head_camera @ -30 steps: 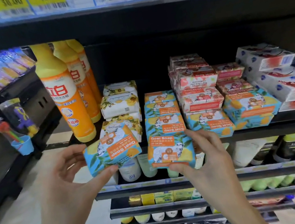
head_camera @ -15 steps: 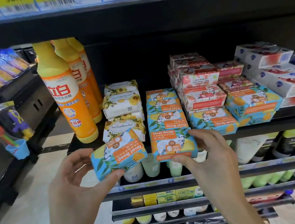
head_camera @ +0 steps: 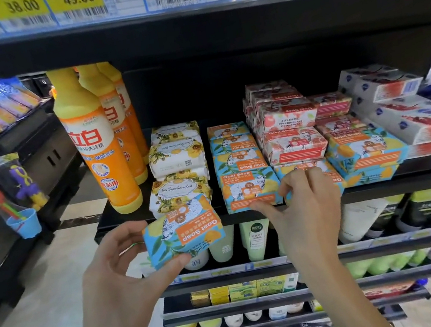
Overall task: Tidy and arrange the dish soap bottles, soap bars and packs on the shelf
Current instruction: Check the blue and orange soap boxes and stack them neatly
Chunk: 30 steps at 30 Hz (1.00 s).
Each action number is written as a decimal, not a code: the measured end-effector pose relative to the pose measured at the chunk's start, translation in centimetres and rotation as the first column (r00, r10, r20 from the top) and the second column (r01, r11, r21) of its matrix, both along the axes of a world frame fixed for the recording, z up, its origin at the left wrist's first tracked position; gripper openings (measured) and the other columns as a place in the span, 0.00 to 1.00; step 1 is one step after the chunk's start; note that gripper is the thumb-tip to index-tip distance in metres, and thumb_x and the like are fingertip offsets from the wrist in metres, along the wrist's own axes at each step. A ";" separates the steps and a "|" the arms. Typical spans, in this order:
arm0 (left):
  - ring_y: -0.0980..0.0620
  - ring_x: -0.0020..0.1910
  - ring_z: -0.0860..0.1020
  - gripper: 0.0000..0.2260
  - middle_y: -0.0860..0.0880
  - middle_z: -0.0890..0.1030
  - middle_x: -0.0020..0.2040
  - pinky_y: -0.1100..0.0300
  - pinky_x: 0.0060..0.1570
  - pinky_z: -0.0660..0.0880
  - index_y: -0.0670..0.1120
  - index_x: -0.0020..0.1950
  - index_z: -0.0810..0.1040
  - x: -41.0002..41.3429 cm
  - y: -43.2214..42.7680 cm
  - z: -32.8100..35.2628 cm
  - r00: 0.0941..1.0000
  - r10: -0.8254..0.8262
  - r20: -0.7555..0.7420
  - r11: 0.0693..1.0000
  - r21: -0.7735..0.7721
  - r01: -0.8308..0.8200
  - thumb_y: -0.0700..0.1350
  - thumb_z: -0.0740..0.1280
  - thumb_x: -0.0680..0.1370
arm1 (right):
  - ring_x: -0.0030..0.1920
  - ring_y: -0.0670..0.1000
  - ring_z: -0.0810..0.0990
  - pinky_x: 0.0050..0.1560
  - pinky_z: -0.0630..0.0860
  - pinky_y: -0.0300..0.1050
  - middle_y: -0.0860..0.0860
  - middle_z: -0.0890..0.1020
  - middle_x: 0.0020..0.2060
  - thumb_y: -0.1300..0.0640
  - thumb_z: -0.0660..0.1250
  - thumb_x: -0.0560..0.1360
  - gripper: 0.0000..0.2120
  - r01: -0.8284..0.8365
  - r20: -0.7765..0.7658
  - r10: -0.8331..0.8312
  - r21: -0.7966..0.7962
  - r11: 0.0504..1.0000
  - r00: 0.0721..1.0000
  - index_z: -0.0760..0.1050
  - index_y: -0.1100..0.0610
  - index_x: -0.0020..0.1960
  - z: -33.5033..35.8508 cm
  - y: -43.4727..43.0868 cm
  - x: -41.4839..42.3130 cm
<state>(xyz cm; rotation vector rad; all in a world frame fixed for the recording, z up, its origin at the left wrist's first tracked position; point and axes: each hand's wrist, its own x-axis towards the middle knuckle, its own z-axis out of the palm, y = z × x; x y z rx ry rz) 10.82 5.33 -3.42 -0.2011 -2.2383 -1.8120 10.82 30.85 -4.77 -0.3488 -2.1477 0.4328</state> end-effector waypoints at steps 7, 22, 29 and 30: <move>0.61 0.55 0.82 0.37 0.61 0.84 0.50 0.60 0.46 0.83 0.56 0.55 0.79 -0.1 0.9 0.2 1.000 -0.029 -0.005 1.000 -0.012 0.029 0.56 0.87 0.50 | 0.54 0.56 0.74 0.57 0.75 0.59 0.50 0.73 0.50 0.35 0.72 0.67 0.25 -0.191 0.012 0.195 -0.146 0.971 0.981 0.78 0.54 0.52 1.9 4.0 2.0; 0.61 0.50 0.80 0.30 0.58 0.80 0.51 0.70 0.44 0.78 0.52 0.59 0.76 -6.9 8.4 10.8 0.968 -0.201 -0.150 0.894 -0.432 0.119 0.55 0.83 0.61 | 0.59 0.49 0.70 0.61 0.60 0.34 0.49 0.78 0.55 0.47 0.78 0.71 0.21 -0.292 0.217 0.300 -0.067 0.954 0.929 0.82 0.55 0.60 1.2 6.0 3.0; 0.51 0.58 0.80 0.34 0.50 0.80 0.60 0.55 0.56 0.79 0.50 0.66 0.77 -15.6 13.0 13.2 0.982 -0.149 -0.113 0.759 -0.650 0.040 0.58 0.83 0.64 | 0.57 0.51 0.71 0.60 0.60 0.34 0.48 0.77 0.54 0.51 0.80 0.71 0.18 -0.306 0.213 0.307 -0.038 0.951 0.927 0.83 0.54 0.58 0.6 6.1 2.8; 0.50 0.60 0.79 0.35 0.49 0.79 0.63 0.55 0.58 0.78 0.50 0.68 0.76 -16.7 13.3 13.2 0.986 -0.144 -0.087 0.737 -0.674 0.049 0.57 0.83 0.65 | 0.57 0.51 0.70 0.60 0.62 0.35 0.48 0.77 0.53 0.51 0.80 0.71 0.18 -0.306 0.213 0.306 -0.038 0.951 0.928 0.83 0.54 0.58 0.5 6.1 2.8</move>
